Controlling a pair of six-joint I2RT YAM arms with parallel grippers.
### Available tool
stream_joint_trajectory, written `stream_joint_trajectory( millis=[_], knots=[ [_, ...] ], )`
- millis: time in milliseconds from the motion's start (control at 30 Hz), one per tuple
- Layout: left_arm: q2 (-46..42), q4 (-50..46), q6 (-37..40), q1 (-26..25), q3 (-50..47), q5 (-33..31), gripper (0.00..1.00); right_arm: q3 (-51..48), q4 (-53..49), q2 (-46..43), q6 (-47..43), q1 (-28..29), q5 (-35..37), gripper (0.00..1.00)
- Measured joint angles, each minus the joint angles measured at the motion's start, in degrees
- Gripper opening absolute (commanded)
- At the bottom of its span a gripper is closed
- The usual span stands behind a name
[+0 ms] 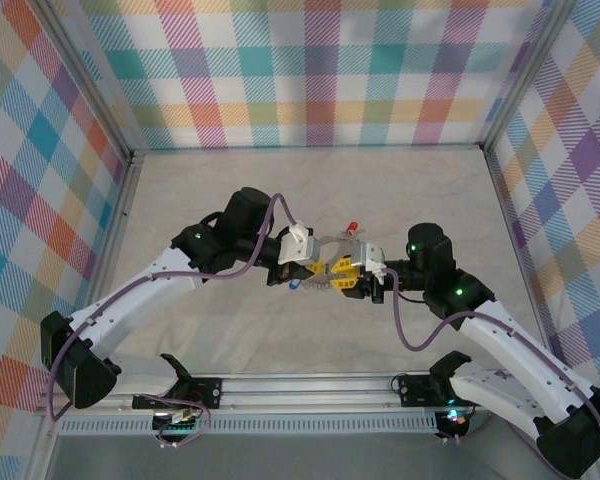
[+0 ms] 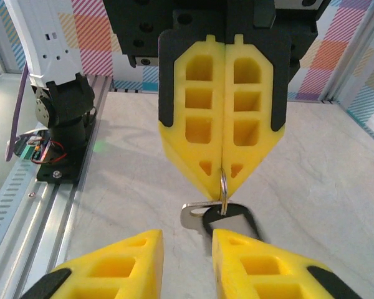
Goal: Put the keys on the keyring
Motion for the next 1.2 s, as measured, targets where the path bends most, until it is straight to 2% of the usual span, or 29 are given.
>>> stream_joint_trajectory(
  millis=[533,867,967,1033,1100,1167,1200],
  knots=[
    [1.07,0.35,0.02,-0.72,0.09,0.57,0.00,0.04,3.08,1.40,1.31,0.00,0.15,0.24],
    [1.29,0.42,-0.33,-0.72,0.09,1.29,0.00,0.04,4.13,1.62,1.95,0.00,1.01,0.12],
    [1.68,0.44,-0.61,-0.72,0.09,1.29,0.00,0.04,4.07,1.62,2.12,-0.02,1.09,0.07],
    [1.81,0.46,-0.98,-0.72,0.11,1.27,0.00,0.04,3.93,1.62,2.27,-0.02,1.25,0.00],
    [1.84,0.44,-1.57,-0.72,0.11,1.25,0.00,0.04,3.93,1.62,2.43,-0.02,1.27,0.00],
    [1.86,0.46,-2.03,-0.72,0.11,1.16,0.03,0.04,3.89,1.62,2.43,-0.02,1.27,0.00],
    [1.86,0.48,-2.21,-0.72,0.11,1.07,0.08,0.04,3.87,1.60,2.38,-0.02,1.38,0.00]
  ],
)
